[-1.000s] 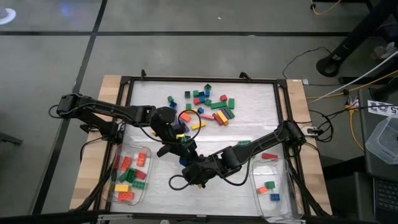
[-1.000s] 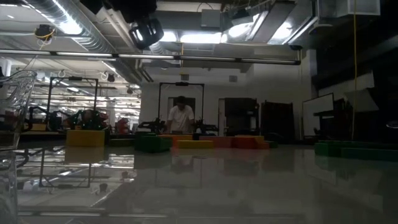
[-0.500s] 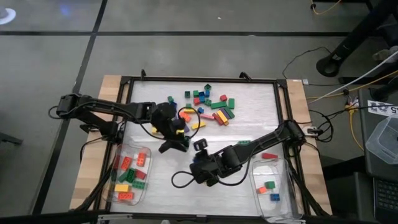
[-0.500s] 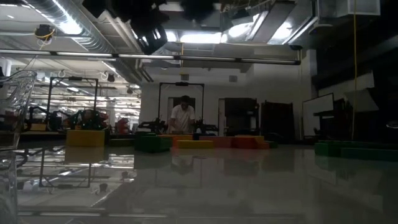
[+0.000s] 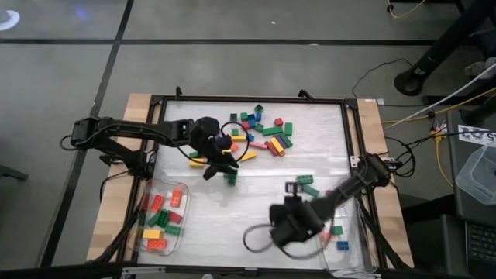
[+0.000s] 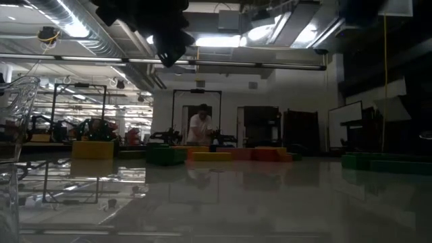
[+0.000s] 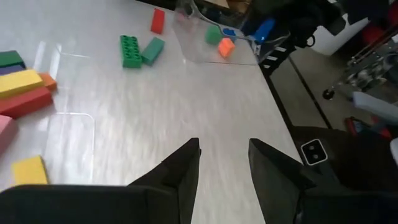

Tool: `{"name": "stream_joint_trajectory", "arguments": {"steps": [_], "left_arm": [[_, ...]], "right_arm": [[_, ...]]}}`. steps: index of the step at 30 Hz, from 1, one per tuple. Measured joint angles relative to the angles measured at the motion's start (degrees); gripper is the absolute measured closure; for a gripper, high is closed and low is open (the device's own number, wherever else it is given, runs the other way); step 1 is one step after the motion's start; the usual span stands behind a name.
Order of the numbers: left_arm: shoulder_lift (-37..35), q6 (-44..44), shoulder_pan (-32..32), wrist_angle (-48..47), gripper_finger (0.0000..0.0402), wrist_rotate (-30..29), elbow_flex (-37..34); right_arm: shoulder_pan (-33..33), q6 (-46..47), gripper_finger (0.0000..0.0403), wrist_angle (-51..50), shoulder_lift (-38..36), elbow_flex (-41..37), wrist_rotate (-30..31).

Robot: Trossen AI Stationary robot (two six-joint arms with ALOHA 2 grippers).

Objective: Sort blocks by size
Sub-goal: Put the small blue game piece into the right transparent bin

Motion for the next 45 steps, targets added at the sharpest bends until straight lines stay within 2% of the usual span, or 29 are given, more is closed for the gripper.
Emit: {"name": "stream_joint_trajectory", "arguments": {"steps": [3, 10, 15, 20, 27, 32, 36, 40, 45], "left_arm": [[0.0, 0.3, 0.2, 0.1, 0.0274, -0.1, 0.0], [0.0, 0.0, 0.0, 0.1, 0.0274, -0.1, 0.0], [0.0, 1.6, -0.2, 0.1, 0.0274, -0.1, 0.0], [0.0, 5.0, -0.2, -1.2, 0.0274, -3.3, 0.0], [0.1, 6.4, -0.2, -4.0, 0.0274, -15.1, 0.0], [0.1, 4.5, 0.6, -5.1, 0.0274, -29.2, 0.0], [0.1, 0.8, 2.9, -6.5, 0.0274, -37.3, -0.1], [0.1, -9.2, 7.6, -9.2, 0.0274, -40.2, -0.1], [0.4, -15.3, 14.4, -13.3, 0.0274, -40.3, -0.1]], "right_arm": [[3.7, 7.4, 0.0287, 0.1, -0.6, -1.8, 0.5], [12.9, 27.1, 0.031, 0.0, -0.9, -7.3, 0.9], [19.1, 44.8, 0.0286, 0.1, -0.9, -11.0, 0.9], [23.3, 54.5, 0.0282, 0.0, -0.9, -12.1, 0.6], [27.2, 58.2, 0.0301, 0.1, -0.9, -15.7, -1.1], [27.4, 58.2, 0.0274, 0.1, -0.9, -18.7, -5.7], [27.4, 58.2, 0.0248, 0.0, -0.9, -20.6, -7.4], [27.4, 59.5, 0.0223, 0.1, -0.9, -22.1, -7.4], [27.4, 60.5, 0.019, 0.0, -0.9, -22.8, -7.5]]}}
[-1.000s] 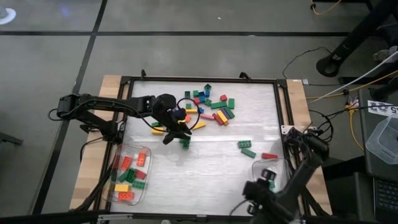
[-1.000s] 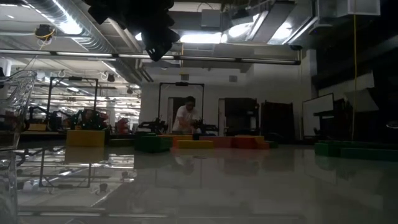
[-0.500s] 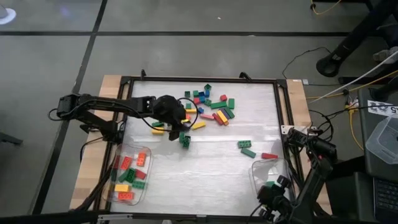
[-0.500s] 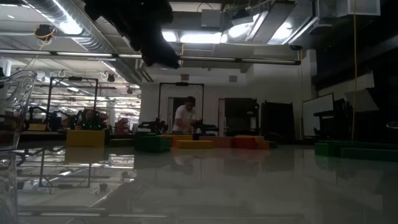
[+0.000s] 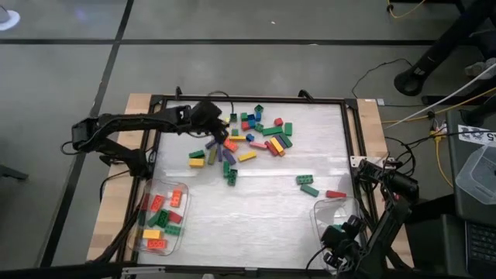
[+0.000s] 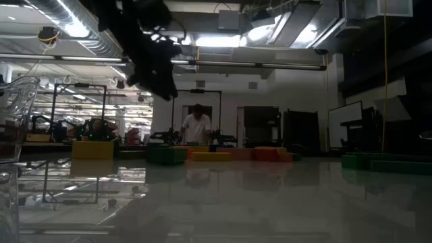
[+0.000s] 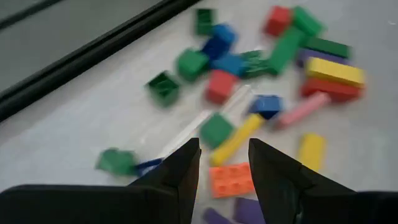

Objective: Sort blocks by size
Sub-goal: Put the small blue game piece into the right transparent bin

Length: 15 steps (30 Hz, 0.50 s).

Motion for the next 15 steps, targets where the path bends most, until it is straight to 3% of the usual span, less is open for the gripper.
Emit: {"name": "stream_joint_trajectory", "arguments": {"steps": [8, 15], "left_arm": [[5.4, -2.6, 8.8, -2.9, 0.0274, 0.0, 0.0], [10.7, -3.3, 11.4, -3.0, 0.0274, 2.0, 0.0]], "right_arm": [[0.0, -0.1, 0.0165, 0.1, 0.0, 0.0, 0.0], [0.0, -0.1, 0.0164, 0.0, 0.0, 0.0, 0.0]]}}
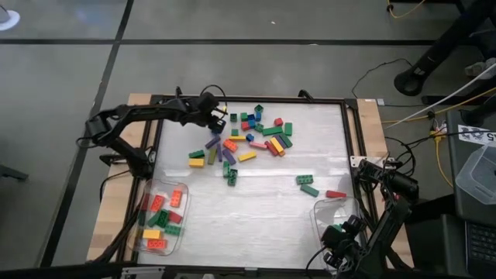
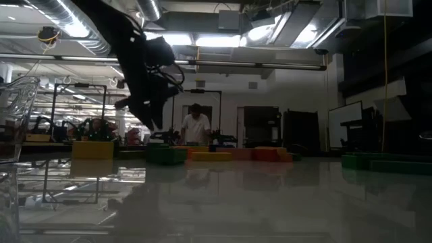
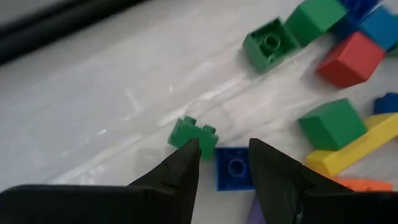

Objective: Sort blocks by size
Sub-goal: Put the small blue game piece into the right transparent bin

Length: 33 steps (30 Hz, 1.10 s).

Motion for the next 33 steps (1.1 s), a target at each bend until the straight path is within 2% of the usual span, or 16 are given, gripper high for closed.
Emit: {"name": "stream_joint_trajectory", "arguments": {"steps": [12, 25, 33], "left_arm": [[6.3, -2.7, 0.2, -1.0, 0.0274, 5.0, 0.0], [9.7, -1.5, 0.2, -0.7, 0.0275, 5.3, 0.2], [9.4, 1.4, 0.2, -0.8, 0.0335, 6.7, 0.2]], "right_arm": [[0.0, 0.0, 0.0164, 0.0, 0.0, 0.0, 1.2], [0.0, 0.0, 0.0164, 0.0, 0.0, 0.0, 3.7], [-0.5, -0.1, 0.0164, 0.0, 0.0, 0.0, 2.4]]}}
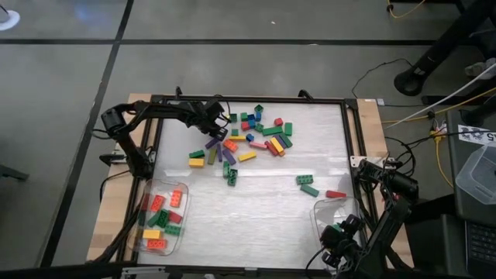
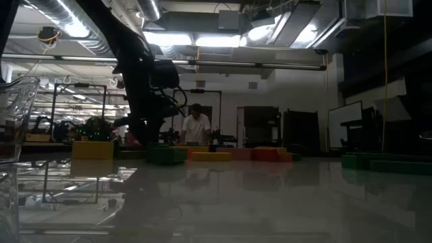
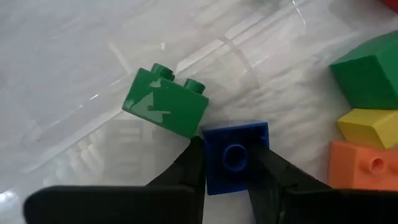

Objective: Sort blocks by size
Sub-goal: Put the small blue game piece into the right transparent bin

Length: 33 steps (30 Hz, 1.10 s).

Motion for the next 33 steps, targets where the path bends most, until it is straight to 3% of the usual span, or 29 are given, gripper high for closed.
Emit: {"name": "stream_joint_trajectory", "arguments": {"steps": [7, 12, 20, 27, 33], "left_arm": [[-1.0, 2.8, -0.1, -1.3, 0.0336, 4.5, 3.0], [-4.6, 6.6, -0.2, -5.6, 0.033, 11.5, 8.1], [-13.6, 15.9, -3.0, -31.9, 0.0332, 28.9, 15.8], [-22.8, 14.4, -12.4, -57.1, 0.0325, 29.2, 15.8], [-28.0, 5.1, -20.4, -49.5, 0.0328, 28.1, 13.8]], "right_arm": [[-0.7, -1.4, 0.0164, 0.0, -1.4, 0.2, -2.3], [-0.7, -1.5, 0.0164, 0.0, -3.6, 0.2, -0.4], [-0.7, -1.6, 0.0164, 0.0, -6.2, 0.2, 9.8], [-0.7, -2.2, 0.0164, 0.0, -6.8, 0.2, 14.7], [-0.7, -3.1, 0.0164, 0.0, -6.8, 0.2, 16.8]]}}
